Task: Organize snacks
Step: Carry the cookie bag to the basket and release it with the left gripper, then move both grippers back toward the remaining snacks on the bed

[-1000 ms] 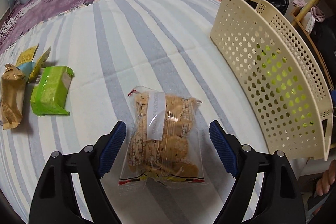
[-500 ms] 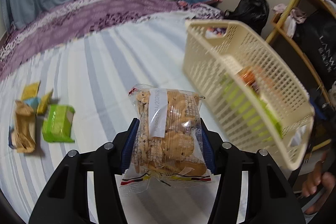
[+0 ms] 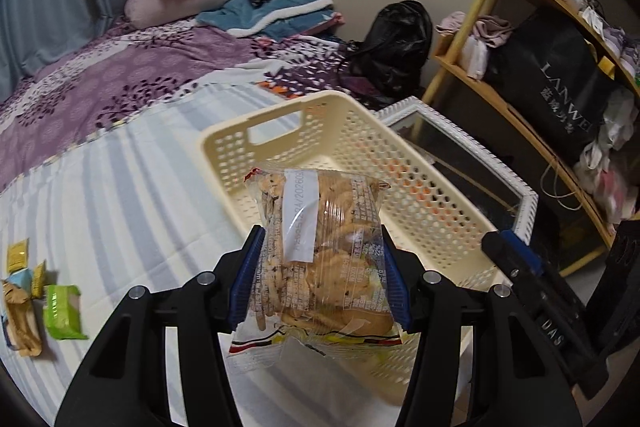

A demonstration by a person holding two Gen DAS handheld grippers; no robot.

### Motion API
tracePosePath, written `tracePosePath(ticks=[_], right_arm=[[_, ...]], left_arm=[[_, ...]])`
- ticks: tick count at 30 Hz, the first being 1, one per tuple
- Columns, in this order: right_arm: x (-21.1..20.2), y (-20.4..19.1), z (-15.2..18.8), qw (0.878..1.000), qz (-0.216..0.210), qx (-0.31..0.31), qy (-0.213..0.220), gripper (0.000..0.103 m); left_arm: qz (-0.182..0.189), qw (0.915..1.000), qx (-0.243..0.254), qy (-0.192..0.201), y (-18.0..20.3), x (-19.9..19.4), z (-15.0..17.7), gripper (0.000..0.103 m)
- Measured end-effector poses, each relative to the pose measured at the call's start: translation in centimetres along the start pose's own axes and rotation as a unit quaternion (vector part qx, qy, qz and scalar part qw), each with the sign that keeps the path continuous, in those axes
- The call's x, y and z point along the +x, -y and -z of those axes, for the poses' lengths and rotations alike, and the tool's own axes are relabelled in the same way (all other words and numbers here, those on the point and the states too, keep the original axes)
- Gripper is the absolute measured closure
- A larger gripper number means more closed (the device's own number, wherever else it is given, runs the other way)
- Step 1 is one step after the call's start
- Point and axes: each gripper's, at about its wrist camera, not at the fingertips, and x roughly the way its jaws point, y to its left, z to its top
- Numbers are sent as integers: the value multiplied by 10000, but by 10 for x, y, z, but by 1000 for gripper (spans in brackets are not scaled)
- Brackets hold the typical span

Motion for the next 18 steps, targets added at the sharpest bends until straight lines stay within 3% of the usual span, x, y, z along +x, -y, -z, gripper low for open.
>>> tracePosePath(ticks=[1, 3, 5, 13, 15, 18], right_arm=[[0, 2, 0, 10000, 13, 19, -2, 50], [-1, 4, 0, 10000, 26, 41, -11, 50], [-1, 4, 0, 10000, 33, 32, -12, 50], [3, -2, 1, 10000, -26, 29, -51, 49], [4, -7, 1, 10000, -57, -12, -70, 42], [2, -17, 2, 9999, -79, -130, -37, 38]], left_arm=[[93, 9999, -32, -41, 3, 4, -2, 47], [328, 9994, -109, -84, 7, 10, -5, 31], [287, 9995, -121, 21, 8, 9, -5, 22], [-126, 9998, -41, 122, -9, -1, -1, 20], [-254, 9996, -92, 130, -16, -3, 1, 10], [-424, 9989, -168, 126, -23, -5, 2, 8]])
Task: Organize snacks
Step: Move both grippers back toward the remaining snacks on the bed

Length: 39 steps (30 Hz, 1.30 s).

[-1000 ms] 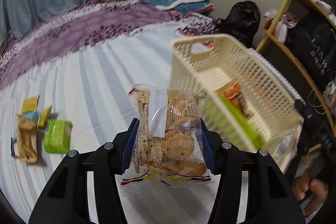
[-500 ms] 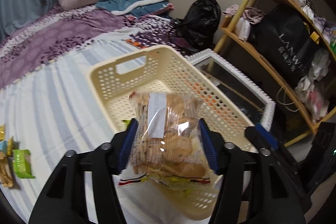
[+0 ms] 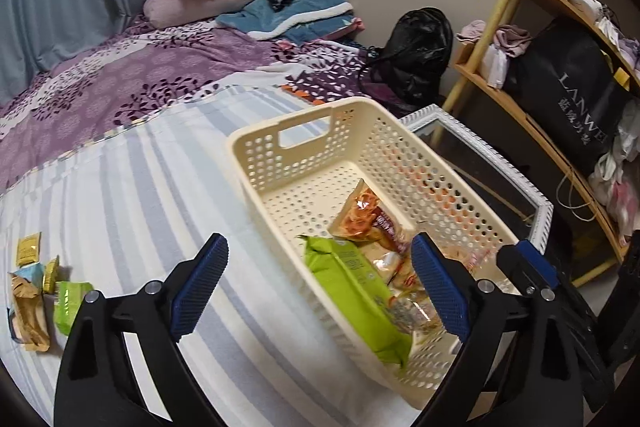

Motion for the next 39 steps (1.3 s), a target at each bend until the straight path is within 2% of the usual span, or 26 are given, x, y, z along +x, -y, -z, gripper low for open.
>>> tracePosePath(ticks=[2, 10, 11, 12, 13, 18, 20, 24, 34, 39], right_arm=[[0, -5, 0, 10000, -28, -53, -4, 38], [2, -21, -2, 9999, -48, -152, -51, 35], [2, -23, -2, 9998, -50, -170, -59, 32], [3, -25, -2, 9998, -46, -186, -65, 23], [3, -28, -1, 9998, -32, -206, -51, 20], [5, -41, -1, 9993, -124, -324, -100, 19], [4, -47, 0, 9991, -157, -379, -103, 12], [4, -63, 1, 9982, -254, -515, -147, 8], [10, -104, 10, 9940, -467, -933, -329, 7], [15, -127, 17, 9907, -580, -1150, -432, 7]], left_arm=[[-96, 9999, -47, -11, -5, -1, 1, 5], [-407, 9991, 16, 106, -20, -11, 6, 5], [-450, 9989, 21, 110, -22, -13, 8, 5], [-478, 9988, 21, 113, -24, -14, 8, 5], [-498, 9987, 23, 121, -25, -15, 8, 5], [-695, 9974, 35, 196, -36, -23, 11, 3], [-729, 9971, -12, 216, -43, -27, 13, 3], [-817, 9963, -116, 232, -55, -33, 16, 3], [-1178, 9917, -312, 402, -91, -50, 31, 3], [-1246, 9904, -410, 434, -108, -60, 40, 3]])
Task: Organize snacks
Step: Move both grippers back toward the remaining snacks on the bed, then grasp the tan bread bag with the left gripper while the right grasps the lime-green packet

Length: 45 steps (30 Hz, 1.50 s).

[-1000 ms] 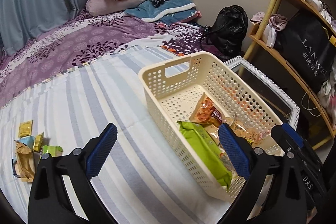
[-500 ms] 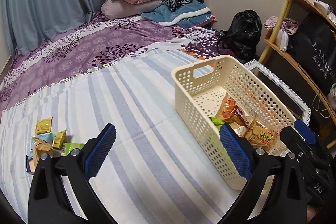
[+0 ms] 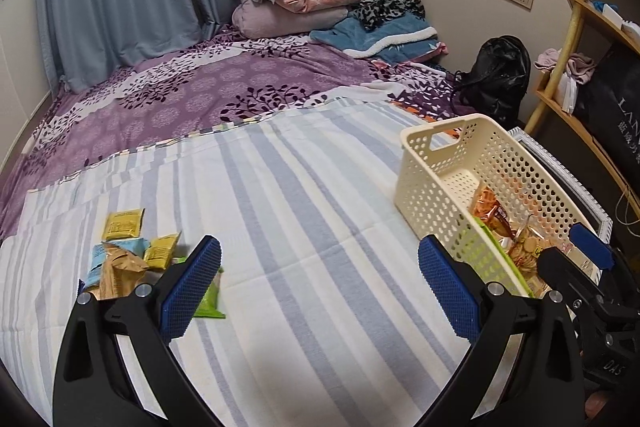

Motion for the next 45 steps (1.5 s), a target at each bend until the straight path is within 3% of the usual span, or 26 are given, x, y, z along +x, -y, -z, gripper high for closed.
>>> tracePosePath(ticks=[10, 23, 29, 40, 45], right_arm=[[22, -53, 7, 9977, -352, -497, -305, 7], [51, -102, 33, 9899, -703, -909, -834, 7], [63, -117, 44, 9850, -799, -1099, -1064, 7], [78, -132, 59, 9787, -867, -1280, -1351, 7], [84, -137, 65, 9767, -862, -1351, -1430, 7]], left_arm=[[-247, 9976, -636, -92, -66, -4, 19, 3], [-890, 9851, -1436, -312, -182, 12, 44, 3], [-745, 9838, -1551, -501, -209, 37, 53, 3], [-762, 9855, -1376, -635, -224, 78, 66, 3], [-728, 9851, -1390, -708, -227, 89, 69, 27]])
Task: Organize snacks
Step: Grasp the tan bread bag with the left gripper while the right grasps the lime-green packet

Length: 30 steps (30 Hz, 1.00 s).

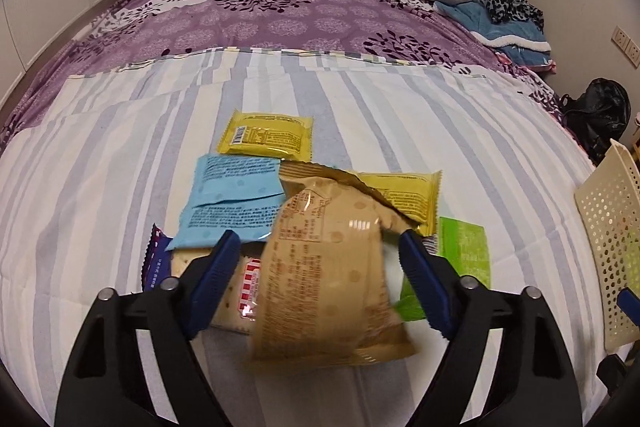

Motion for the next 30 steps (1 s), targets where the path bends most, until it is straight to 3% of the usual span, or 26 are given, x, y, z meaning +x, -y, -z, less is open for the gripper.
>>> tracePosePath(ticks=[5, 14, 30], right_arm=[[11, -6, -1, 9999, 12, -49, -88, 7], [44, -16, -12, 9994, -86, -198, -263, 7], [114, -91, -44, 9941, -399, -806, -599, 7]], left_arm=[[121, 9999, -65, -1, -3, 2, 1, 49], [171, 9992, -233, 281, -10, -29, 0, 50], [-49, 9956, -799, 492, -53, -86, 20, 50]])
